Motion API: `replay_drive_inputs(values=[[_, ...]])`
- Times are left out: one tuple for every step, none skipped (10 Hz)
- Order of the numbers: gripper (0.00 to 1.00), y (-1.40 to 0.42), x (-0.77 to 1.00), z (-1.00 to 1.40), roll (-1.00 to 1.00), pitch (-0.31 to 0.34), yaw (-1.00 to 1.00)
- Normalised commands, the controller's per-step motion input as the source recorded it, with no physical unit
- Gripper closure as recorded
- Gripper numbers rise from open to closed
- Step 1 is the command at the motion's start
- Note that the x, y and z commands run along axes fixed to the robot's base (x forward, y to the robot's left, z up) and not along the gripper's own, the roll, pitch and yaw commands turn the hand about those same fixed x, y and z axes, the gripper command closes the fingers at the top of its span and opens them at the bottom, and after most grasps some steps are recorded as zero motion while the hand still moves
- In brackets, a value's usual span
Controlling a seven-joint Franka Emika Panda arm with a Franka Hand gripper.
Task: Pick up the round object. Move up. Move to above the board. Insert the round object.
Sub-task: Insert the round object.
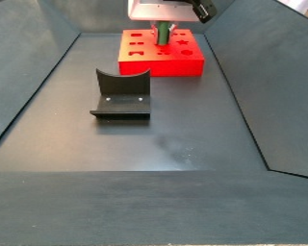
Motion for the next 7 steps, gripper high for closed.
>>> replay_drive_inputs(values=[[1.00,0.02,0.00,-0.85,0.06,-0.184,0.14],[1.00,0.05,0.00,-0.79,0.06,-0.213,0.16],[1.00,0.00,0.06,-0.55,0.02,-0.269,0.24],[1.00,0.00,0.00,-0.05,0.00,-0.066,0.00],[1.00,0.00,0.00,-0.08,0.01,-0.013,0.00],[1.00,-0.06,-0.12,-0.63,0.19,-0.251,0.00],[1.00,-0.07,-0.11,-0.63,0.17,-0.273,0.00]])
